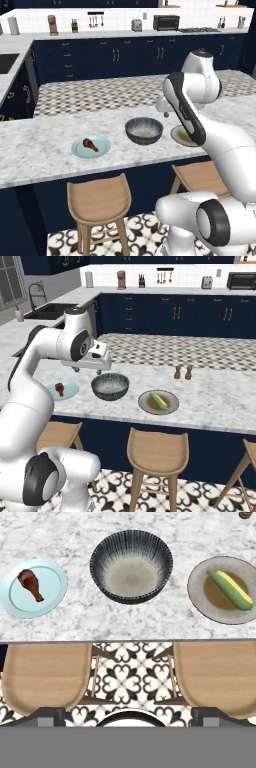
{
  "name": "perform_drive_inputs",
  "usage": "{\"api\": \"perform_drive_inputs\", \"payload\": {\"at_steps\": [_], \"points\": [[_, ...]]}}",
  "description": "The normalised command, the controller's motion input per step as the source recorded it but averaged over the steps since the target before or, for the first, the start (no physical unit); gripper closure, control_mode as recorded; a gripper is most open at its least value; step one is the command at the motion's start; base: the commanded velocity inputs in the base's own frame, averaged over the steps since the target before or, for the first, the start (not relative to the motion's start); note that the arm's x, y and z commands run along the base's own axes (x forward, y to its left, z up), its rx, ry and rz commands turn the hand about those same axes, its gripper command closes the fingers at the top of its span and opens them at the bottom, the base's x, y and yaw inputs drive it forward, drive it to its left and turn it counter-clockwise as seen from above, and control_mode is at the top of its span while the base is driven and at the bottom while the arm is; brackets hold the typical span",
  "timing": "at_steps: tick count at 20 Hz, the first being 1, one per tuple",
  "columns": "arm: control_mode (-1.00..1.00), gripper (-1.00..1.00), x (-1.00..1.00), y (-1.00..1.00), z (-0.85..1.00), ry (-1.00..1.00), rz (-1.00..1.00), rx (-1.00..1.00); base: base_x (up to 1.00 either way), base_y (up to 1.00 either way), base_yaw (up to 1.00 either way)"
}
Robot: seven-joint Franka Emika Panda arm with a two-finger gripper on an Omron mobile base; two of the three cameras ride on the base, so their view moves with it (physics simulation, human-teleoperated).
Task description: Pick the chicken drumstick and corn from their plates and place them in the bowl. Then put the bowl in the fridge.
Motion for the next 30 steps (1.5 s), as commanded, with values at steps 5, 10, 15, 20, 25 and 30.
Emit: {"api": "perform_drive_inputs", "payload": {"at_steps": [5,10,15,20,25,30], "points": [[1.0,-1.0,0.0,0.0,0.0,0.0,0.0,0.0,0.85,-0.01,0.01],[1.0,-1.0,0.0,0.0,0.0,0.0,0.0,0.0,0.59,-0.06,0.01],[-1.0,-1.0,0.66,-0.03,0.0,0.0,0.02,0.0,0.0,0.0,0.0],[-1.0,-1.0,0.7,-0.5,-0.08,0.12,0.02,-0.01,0.0,0.0,0.0],[-1.0,-1.0,1.0,-1.0,-0.56,0.04,0.14,-0.02,0.0,0.0,0.0],[-1.0,-1.0,0.82,-1.0,-0.73,-0.03,0.15,-0.13,0.0,0.0,0.0]]}}
